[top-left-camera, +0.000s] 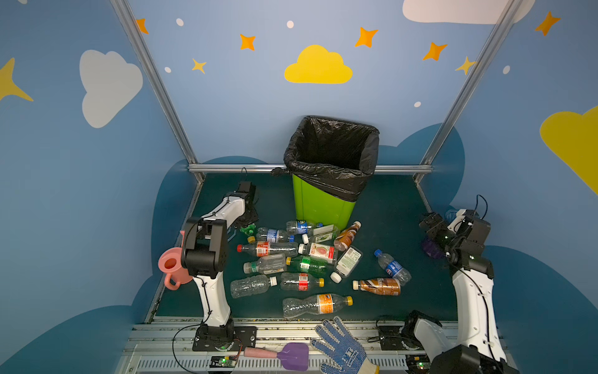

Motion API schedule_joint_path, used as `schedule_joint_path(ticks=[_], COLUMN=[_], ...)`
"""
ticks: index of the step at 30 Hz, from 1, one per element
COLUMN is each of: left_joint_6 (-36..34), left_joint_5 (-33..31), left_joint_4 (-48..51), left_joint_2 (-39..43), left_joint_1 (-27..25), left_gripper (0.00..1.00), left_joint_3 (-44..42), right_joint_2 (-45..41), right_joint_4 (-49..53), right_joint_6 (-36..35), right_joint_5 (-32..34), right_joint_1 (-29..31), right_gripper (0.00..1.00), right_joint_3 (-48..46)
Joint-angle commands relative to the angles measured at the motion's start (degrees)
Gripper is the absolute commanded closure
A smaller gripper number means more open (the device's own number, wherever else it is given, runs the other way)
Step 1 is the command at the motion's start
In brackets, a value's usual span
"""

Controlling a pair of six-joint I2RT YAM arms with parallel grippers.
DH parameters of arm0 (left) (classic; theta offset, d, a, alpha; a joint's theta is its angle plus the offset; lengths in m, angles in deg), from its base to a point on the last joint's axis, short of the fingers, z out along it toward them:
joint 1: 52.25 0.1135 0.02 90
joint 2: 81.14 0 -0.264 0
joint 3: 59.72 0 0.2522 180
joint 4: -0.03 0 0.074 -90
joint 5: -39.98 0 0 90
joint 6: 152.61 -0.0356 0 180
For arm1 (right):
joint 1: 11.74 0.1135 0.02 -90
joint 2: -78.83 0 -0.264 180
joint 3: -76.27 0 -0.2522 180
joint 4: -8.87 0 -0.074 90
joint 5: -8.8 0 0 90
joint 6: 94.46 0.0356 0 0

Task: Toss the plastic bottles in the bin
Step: 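Lift the green bottle over the bin and open the left gripper, then lower the left arm toward the pile while right gripper reaches for blue-cap bottle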

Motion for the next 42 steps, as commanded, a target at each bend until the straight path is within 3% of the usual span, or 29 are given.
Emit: schedule_joint_path(ticks=[1,6,10,13,17,20,24,26,29,32,37,42], left_joint_6=[-0.2,-1.6,-6.2,-9.5,-7.7,-2.9,-12.5,-16.5,-15.1,-14.4,-17.8,-20.0], left_joint_5=[1.5,0.5,-2.2,-3.9,3.9,12.0,12.7,14.1,8.9,6.2,3.8,1.9], left_joint_4=[-1.7,-3.6,-15.4,-24.3,-31.5,-32.1,-24.8,-9.0,12.0,4.4,-18.9,-21.9], left_joint_2=[7.3,19.8,32.4,39.7,41.0,34.6,16.9,3.3,-17.8,-11.4,8.5,18.4], left_joint_1=[1.9,4.1,5.0,5.4,5.2,0.1,-19.4,-25.2,-26.4,-25.0,-26.0,-26.7], left_gripper=[0.45,0.41,0.32,0.31,0.35,0.38,0.35,0.25,0.03,0.00,0.00,0.00], left_joint_3=[0.8,5.3,7.5,11.7,18.6,24.2,36.6,55.9,96.7,89.9,59.7,44.7], right_joint_2=[-0.7,-1.1,-1.6,-1.9,-2.6,-3.8,-4.8,-5.3,-6.5,-7.6,-8.3,-8.6], right_joint_4=[0.1,-0.1,-0.3,-0.3,0.0,-0.4,0.1,1.2,3.3,5.4,6.4,8.2], right_joint_6=[0.8,1.4,1.5,1.4,1.7,2.6,3.1,2.8,1.5,0.0,1.0,2.5], right_joint_5=[-1.2,-1.7,-2.6,-3.2,-4.3,-5.6,-7.5,-7.8,-7.6,-6.7,-6.7,-6.4], right_joint_1=[-0.9,-1.5,-1.8,-2.1,-2.6,-2.6,-2.5,-2.6,-2.7,-2.9,-2.9,-2.9], right_gripper=[0.02,0.02,0.02,0.02,0.02,0.02,0.02,0.02,0.02,0.02,0.02,0.02], right_joint_3=[-0.4,-0.2,-0.1,0.4,1.3,1.1,0.9,1.2,2.2,3.5,3.6,0.8])
